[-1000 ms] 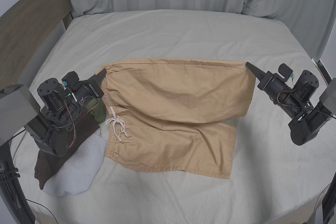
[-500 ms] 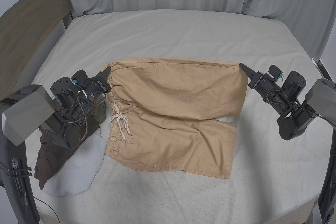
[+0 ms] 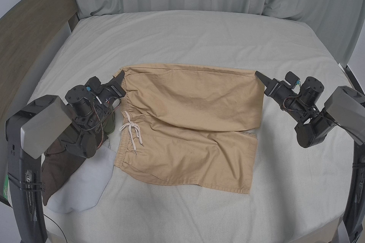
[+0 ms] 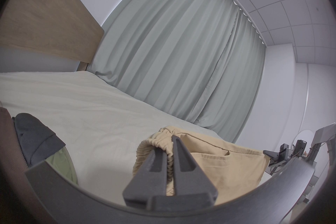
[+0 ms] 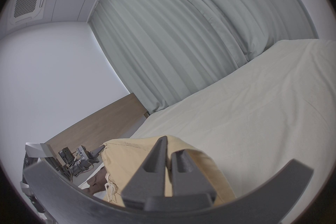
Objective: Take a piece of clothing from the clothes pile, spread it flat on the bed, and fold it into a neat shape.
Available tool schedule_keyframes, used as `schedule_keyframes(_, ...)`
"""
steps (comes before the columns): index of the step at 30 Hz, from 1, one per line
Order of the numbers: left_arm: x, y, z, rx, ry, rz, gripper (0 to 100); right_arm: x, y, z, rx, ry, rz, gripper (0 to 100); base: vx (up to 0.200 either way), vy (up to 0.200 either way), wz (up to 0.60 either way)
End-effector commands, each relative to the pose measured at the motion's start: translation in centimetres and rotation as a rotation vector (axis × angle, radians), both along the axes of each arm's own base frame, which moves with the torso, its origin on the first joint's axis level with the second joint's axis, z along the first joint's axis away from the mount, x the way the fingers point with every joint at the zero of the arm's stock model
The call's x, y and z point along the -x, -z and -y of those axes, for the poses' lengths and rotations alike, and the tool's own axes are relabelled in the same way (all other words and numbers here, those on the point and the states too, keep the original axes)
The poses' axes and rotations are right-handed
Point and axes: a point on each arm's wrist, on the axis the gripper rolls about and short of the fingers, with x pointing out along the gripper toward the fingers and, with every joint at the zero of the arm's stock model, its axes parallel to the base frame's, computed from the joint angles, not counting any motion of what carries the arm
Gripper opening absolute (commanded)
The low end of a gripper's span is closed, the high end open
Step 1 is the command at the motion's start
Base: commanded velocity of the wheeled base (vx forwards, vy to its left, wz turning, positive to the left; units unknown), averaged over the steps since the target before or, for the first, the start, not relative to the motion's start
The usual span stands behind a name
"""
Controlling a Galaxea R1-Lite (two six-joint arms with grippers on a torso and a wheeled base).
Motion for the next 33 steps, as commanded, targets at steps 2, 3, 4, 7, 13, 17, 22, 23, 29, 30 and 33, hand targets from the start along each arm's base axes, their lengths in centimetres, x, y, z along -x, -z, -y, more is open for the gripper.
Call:
schedule_keyframes(2,-0.4,0.7,0.0,0.008,0.003,-0.009,0,-0.6,0.1,-0.1,-0.001,0.003,0.0,0,0.0,0.0,0.0)
schedule_keyframes(3,-0.5,0.9,0.1,0.007,0.003,-0.012,0,-0.6,0.2,-0.1,-0.001,0.003,0.0,0,0.0,0.0,0.0)
schedule_keyframes(4,-0.6,1.0,0.0,0.007,0.001,-0.012,0,-0.7,0.3,-0.1,-0.001,0.003,-0.001,0,0.0,0.0,0.0)
schedule_keyframes(7,-0.9,1.0,-0.2,0.011,-0.002,-0.004,0,-1.1,0.6,-0.2,-0.001,0.004,-0.001,0,0.0,0.0,0.0)
schedule_keyframes(13,-1.0,0.9,-0.2,0.028,0.0,-0.001,0,-1.5,0.8,-0.2,-0.002,0.004,0.006,0,0.0,0.0,0.0)
schedule_keyframes(17,-1.0,1.0,-0.4,0.029,-0.004,-0.005,0,-2.1,0.7,-0.3,-0.004,0.003,0.023,0,0.0,0.0,0.0)
schedule_keyframes(22,-1.1,0.9,-0.8,0.031,-0.011,-0.003,0,-2.6,0.5,-0.5,-0.005,-0.001,0.028,0,0.0,0.0,0.0)
schedule_keyframes(23,-1.1,0.9,-0.8,0.031,-0.011,-0.003,0,-2.7,0.5,-0.6,-0.005,-0.002,0.028,0,0.0,0.0,0.0)
schedule_keyframes(29,-1.1,1.0,-1.1,0.03,-0.016,-0.005,0,-3.1,0.4,-0.8,-0.003,-0.005,0.022,0,0.0,0.0,0.0)
schedule_keyframes(30,-1.1,1.0,-1.1,0.03,-0.018,-0.005,0,-3.2,0.4,-0.8,-0.003,-0.003,0.024,0,0.0,0.0,0.0)
schedule_keyframes(33,-1.1,1.0,-1.3,0.031,-0.02,-0.007,0,-3.3,0.6,-0.9,-0.003,-0.006,0.022,0,0.0,0.0,0.0)
